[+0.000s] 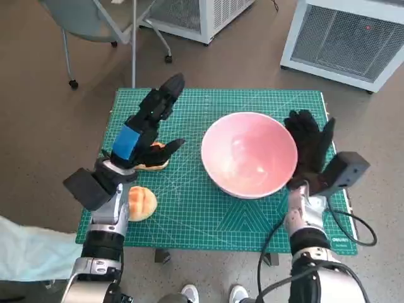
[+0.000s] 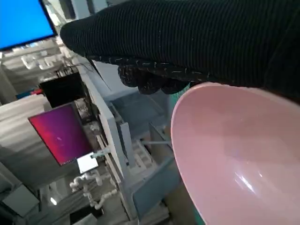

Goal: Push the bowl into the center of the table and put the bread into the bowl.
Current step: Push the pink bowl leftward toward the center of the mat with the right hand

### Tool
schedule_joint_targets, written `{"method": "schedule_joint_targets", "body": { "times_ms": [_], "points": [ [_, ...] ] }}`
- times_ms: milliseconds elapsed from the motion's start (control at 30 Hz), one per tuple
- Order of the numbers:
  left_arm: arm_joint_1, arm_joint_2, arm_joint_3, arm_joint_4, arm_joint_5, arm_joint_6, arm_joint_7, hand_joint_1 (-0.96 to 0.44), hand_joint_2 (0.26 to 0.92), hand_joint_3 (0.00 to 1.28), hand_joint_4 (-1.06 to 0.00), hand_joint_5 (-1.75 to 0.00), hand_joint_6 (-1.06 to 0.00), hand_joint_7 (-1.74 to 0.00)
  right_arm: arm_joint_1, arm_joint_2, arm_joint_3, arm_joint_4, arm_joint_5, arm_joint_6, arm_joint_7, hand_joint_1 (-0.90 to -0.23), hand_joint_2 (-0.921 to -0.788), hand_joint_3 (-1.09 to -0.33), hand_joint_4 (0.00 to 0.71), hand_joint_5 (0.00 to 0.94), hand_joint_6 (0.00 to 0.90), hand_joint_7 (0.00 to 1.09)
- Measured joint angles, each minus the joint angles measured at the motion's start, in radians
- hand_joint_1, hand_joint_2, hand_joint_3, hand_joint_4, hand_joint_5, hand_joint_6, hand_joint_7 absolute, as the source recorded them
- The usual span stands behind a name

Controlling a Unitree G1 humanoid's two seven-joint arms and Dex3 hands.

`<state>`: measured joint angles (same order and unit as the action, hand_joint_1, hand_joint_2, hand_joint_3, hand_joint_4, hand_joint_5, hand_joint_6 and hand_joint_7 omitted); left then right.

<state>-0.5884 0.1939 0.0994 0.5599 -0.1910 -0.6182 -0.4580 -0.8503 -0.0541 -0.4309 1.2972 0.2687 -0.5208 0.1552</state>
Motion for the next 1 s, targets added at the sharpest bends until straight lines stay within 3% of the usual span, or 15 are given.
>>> {"method": "schedule_joint_targets", "body": {
  "times_ms": [433, 700, 1000],
  "points": [
    [0.021, 0.004, 0.0, -0.017, 0.003, -0.001, 0.025, -0.59, 0.921, 0.37, -0.15, 0.0, -0.14, -0.19, -0.023, 0.029, 0.006, 0.005, -0.004, 0.05, -0.006, -0.571, -0.921, -0.831, 0.306, 0.006, 0.286, 0.36],
    [0.025, 0.006, 0.0, -0.024, 0.012, -0.001, 0.04, -0.58, 0.921, 0.37, -0.15, 0.0, -0.15, -0.18, -0.041, 0.033, 0.022, 0.007, -0.037, 0.065, -0.027, -0.563, -0.921, -0.839, 0.309, 0.006, 0.29, 0.35],
    [0.028, 0.006, 0.0, -0.025, 0.025, -0.001, 0.054, -0.58, 0.921, 0.38, -0.15, 0.0, -0.15, -0.17, -0.048, 0.03, 0.021, 0.008, -0.041, 0.086, -0.031, -0.574, -0.921, -0.804, 0.296, 0.001, 0.29, 0.33]
  ]
}}
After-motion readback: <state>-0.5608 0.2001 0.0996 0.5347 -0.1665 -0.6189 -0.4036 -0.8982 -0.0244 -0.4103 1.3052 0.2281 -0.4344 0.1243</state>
